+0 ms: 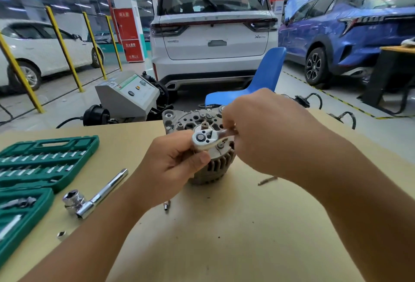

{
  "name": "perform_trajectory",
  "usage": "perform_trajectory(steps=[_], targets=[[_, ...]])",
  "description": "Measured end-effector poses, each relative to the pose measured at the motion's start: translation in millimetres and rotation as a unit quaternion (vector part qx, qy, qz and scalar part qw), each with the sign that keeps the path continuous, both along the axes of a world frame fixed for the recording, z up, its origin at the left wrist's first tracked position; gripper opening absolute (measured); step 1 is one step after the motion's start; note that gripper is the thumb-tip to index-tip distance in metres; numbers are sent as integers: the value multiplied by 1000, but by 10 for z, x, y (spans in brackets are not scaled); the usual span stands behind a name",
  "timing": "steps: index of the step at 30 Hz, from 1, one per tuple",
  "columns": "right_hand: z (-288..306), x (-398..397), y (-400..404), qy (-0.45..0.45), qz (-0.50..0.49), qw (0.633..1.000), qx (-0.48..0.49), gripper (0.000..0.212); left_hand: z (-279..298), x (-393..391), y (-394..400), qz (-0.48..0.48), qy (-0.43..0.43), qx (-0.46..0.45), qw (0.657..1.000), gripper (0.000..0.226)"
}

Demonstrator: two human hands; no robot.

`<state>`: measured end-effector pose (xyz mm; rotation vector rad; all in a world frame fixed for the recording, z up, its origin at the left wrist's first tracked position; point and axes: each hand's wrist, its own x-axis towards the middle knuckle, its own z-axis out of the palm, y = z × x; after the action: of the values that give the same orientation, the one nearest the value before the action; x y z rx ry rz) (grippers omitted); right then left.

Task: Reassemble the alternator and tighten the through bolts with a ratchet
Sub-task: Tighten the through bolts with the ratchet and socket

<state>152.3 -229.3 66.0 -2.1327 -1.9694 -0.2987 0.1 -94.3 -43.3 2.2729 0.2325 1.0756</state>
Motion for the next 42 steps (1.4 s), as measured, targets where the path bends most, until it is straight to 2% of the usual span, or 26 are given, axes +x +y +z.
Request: perform_trajectory(steps=[2, 4, 6, 8, 10, 12, 14, 17, 19, 20, 21, 23, 25, 28, 31, 33, 35, 38, 39, 42], targets=[[39, -54, -17, 15, 36, 999, -25, 6, 3, 9, -35, 0, -28, -6, 1000, 15], [103, -103, -40, 2, 86, 989, -124, 30, 40, 35, -110, -3, -44, 25, 999, 18], [155, -107, -65, -4, 101, 981, -165, 24, 68, 43, -138, -9, -40, 39, 998, 22], [110, -66, -73, 17, 60, 993, -96, 9, 50, 25, -94, -12, -27, 24, 999, 16], [27, -63, -64, -14, 12, 1000, -7, 11, 22, 10, -35, -2, 0, 20, 1000, 18], [-23, -109, -56, -21, 0, 999, 36, 28, 19, 14, -28, -4, -7, 13, 1000, 15], [-13, -155, -49, 9, 46, 999, -18, 37, 17, 12, -51, -1, -30, 21, 999, 19], [36, -123, -43, 6, 73, 995, -74, 34, -8, 7, -42, 6, -48, 14, 999, 28], [43, -60, -42, 11, 43, 998, -36, 13, 6, 6, -27, -10, -37, -11, 999, 25], [33, -42, -48, 2, 21, 1000, -4, 7, 5, 12, -10, -8, -26, -12, 1000, 30], [19, -32, -62, -14, 5, 1000, 23, 10, -5, 17, 3, -3, -19, -8, 1000, 38], [-6, -38, -63, -16, 16, 1000, 17, 17, -11, 32, -17, 0, -28, -9, 1000, 46], [-22, -73, -31, 27, 68, 995, -68, 33, -8, 39, -55, -3, -41, -12, 999, 38], [-8, -104, 16, 9, 126, 982, -139, 25, 17, 22, -96, -13, -34, 9, 999, 18], [44, -60, -60, 37, 94, 994, -41, 24, 38, 39, -126, -10, -29, 18, 999, 25], [60, -57, -102, 35, 64, 997, 17, 36, 31, 72, -140, 10, -43, 4, 999, 24], [51, -85, -84, 82, 76, 994, -4, 42, 26, 88, -150, 22, -56, 2, 998, 25], [24, -75, -36, 65, 90, 994, -19, 41, 11, 73, -120, 3, -49, 7, 999, 23], [33, -55, -45, 62, 89, 994, -20, 37, 4, 59, -104, 0, -43, 7, 999, 20], [28, -2, -66, 14, 73, 997, -13, 14, -18, 64, -68, 10, -14, 31, 999, 37]])
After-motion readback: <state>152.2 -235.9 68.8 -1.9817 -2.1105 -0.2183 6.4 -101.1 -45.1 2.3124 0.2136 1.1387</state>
